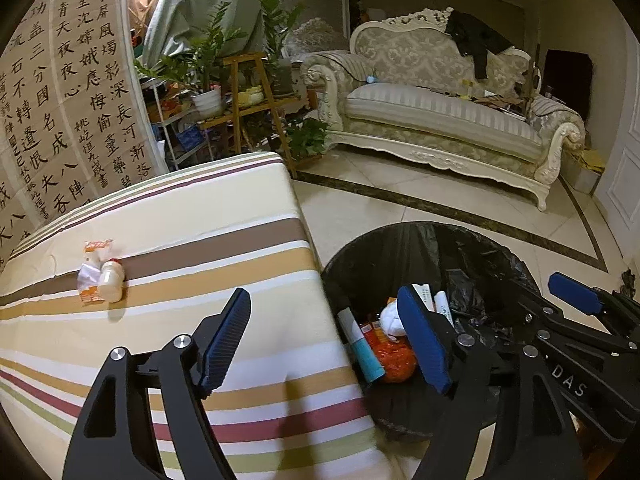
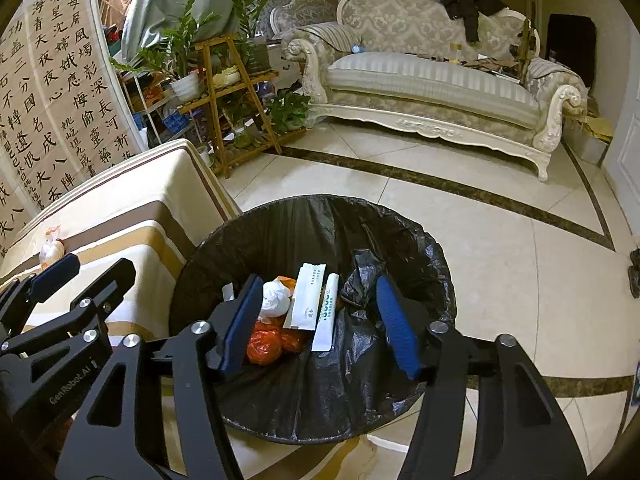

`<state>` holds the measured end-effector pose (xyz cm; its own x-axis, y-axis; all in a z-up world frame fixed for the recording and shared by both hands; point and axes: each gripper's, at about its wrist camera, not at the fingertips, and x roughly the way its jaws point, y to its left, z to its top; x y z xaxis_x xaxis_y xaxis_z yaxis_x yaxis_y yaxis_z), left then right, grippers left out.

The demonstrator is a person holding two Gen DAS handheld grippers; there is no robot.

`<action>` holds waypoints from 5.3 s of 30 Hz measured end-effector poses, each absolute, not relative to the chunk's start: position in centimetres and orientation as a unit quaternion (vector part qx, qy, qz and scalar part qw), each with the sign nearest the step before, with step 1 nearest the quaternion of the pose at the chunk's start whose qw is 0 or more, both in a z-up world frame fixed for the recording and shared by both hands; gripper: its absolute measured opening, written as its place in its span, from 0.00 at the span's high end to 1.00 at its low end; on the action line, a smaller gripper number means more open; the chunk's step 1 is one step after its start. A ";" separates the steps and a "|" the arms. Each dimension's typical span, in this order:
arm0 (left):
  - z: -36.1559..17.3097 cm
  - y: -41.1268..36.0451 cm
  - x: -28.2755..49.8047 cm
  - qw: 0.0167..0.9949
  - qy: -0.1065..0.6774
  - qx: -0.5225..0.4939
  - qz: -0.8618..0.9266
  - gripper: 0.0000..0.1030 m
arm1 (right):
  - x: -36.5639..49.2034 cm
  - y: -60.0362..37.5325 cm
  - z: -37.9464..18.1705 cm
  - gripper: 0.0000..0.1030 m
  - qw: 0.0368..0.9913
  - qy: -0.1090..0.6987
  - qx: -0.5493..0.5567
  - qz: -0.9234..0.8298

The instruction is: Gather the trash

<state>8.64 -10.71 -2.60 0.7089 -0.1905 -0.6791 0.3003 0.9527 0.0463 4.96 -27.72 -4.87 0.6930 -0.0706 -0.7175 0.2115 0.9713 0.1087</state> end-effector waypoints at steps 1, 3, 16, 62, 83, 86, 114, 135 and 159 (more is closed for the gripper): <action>-2.6 -10.5 8.6 0.922 0.357 0.076 -0.131 0.28 | 5.0 -27.6 -4.8 0.42 0.916 0.384 0.091 -0.077; -2.5 -10.2 8.6 0.922 0.357 0.077 -0.126 0.27 | 5.0 -27.5 -4.6 0.39 0.916 0.382 0.090 -0.076; -2.0 -4.0 8.9 0.930 0.359 0.056 -0.058 0.26 | 6.8 -22.3 -3.3 0.34 0.920 0.384 0.073 -0.024; -3.6 17.3 12.8 0.912 0.391 -0.040 0.117 0.25 | 17.1 1.9 -4.6 0.75 0.886 0.432 -0.036 0.162; -4.2 10.0 16.7 0.905 0.423 -0.009 0.048 0.25 | 17.6 -6.3 -4.8 0.75 0.898 0.427 0.002 0.107; -4.3 9.3 17.4 0.904 0.426 -0.003 0.048 0.25 | 17.6 -6.8 -4.9 0.75 0.898 0.426 0.008 0.109; -3.9 6.8 15.3 0.910 0.413 0.024 0.019 0.57 | 15.2 -7.8 -4.4 0.75 0.901 0.418 0.020 0.116; -1.7 -0.1 7.8 0.921 0.382 0.031 -0.061 0.57 | 5.9 -16.2 -3.1 0.75 0.916 0.396 0.042 0.051; -2.6 -8.8 5.5 0.917 0.364 0.088 -0.141 0.57 | 2.0 -24.4 -4.0 0.75 0.917 0.390 0.075 -0.038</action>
<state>5.51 -8.81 -2.60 0.6957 -0.1942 -0.6916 0.3226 0.9447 0.0592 1.98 -24.44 -3.99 0.6930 -0.0105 -0.7209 0.1281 0.9858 0.1088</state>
